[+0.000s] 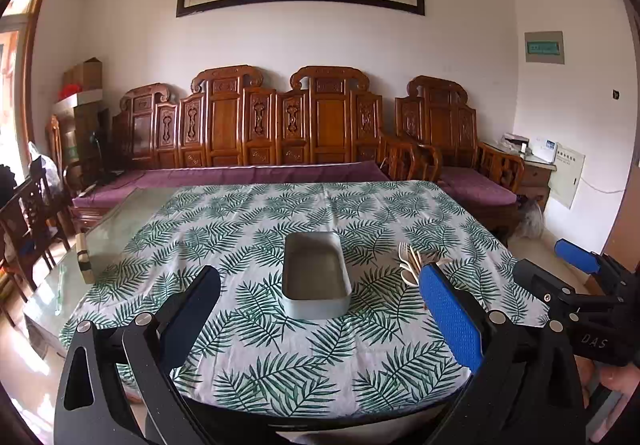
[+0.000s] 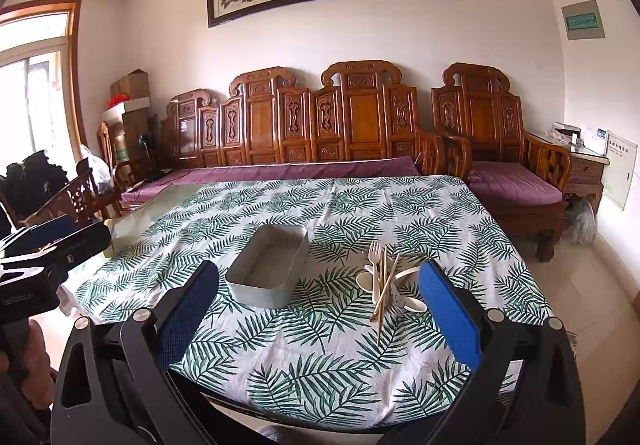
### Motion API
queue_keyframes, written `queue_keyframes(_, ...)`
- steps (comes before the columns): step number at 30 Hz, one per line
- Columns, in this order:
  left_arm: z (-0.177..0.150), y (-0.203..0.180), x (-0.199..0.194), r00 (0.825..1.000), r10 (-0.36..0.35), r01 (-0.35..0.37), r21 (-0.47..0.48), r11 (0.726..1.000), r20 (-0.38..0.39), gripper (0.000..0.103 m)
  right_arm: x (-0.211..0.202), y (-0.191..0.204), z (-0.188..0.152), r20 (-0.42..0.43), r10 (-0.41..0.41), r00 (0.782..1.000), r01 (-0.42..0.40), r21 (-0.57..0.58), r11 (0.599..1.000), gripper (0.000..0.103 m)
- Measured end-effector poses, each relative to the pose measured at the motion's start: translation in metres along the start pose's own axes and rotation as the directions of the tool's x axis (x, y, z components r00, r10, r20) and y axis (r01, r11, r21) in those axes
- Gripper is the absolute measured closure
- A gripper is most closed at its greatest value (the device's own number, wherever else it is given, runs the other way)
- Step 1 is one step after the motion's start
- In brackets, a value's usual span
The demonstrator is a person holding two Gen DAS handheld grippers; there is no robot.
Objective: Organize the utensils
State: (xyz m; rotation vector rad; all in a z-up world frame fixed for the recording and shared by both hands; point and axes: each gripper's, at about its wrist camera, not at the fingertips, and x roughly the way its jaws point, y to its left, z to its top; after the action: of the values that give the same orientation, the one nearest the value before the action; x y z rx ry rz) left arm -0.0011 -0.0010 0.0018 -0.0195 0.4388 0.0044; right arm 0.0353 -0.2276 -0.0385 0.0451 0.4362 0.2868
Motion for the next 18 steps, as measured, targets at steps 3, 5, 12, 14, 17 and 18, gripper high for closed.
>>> queue_keyframes(3, 0.0002, 0.0000, 0.0001, 1.000, 0.000, 0.000, 0.000, 1.000, 0.000, 0.006, 0.0001, -0.0001, 0.0001, 0.000, 0.000, 1.000, 0.000, 0.000, 1.000, 0.003)
queue_keyframes(5, 0.0010, 0.0008, -0.0003, 1.000, 0.000, 0.000, 0.001, 1.000, 0.001, 0.006, 0.0001, -0.0002, 0.0000, 0.000, -0.001, 1.000, 0.001, 0.000, 1.000, 0.003)
queue_keyframes(12, 0.0025, 0.0009, -0.0025, 1.000, -0.001, 0.001, 0.003, 1.000, 0.005, 0.006, -0.0005, -0.0002, 0.0001, -0.001, 0.001, 1.000, -0.001, 0.002, 1.000, 0.003)
queue_keyframes(14, 0.0031, 0.0003, -0.0044, 1.000, -0.001, 0.001, 0.006, 1.000, 0.009, 0.006, -0.0004, -0.0001, 0.0000, -0.001, 0.001, 1.000, -0.001, 0.002, 1.000, 0.003)
queue_keyframes(17, 0.0038, -0.0023, -0.0056, 1.000, -0.001, 0.001, 0.009, 1.000, 0.012, 0.006, -0.0006, -0.0001, 0.0001, -0.001, 0.001, 1.000, -0.001, 0.002, 1.000, 0.003)
queue_keyframes(18, 0.0044, -0.0023, -0.0064, 1.000, -0.001, 0.001, 0.010, 1.000, 0.014, 0.006, -0.0006, -0.0002, 0.0002, -0.001, 0.000, 1.000, 0.000, 0.002, 1.000, 0.003)
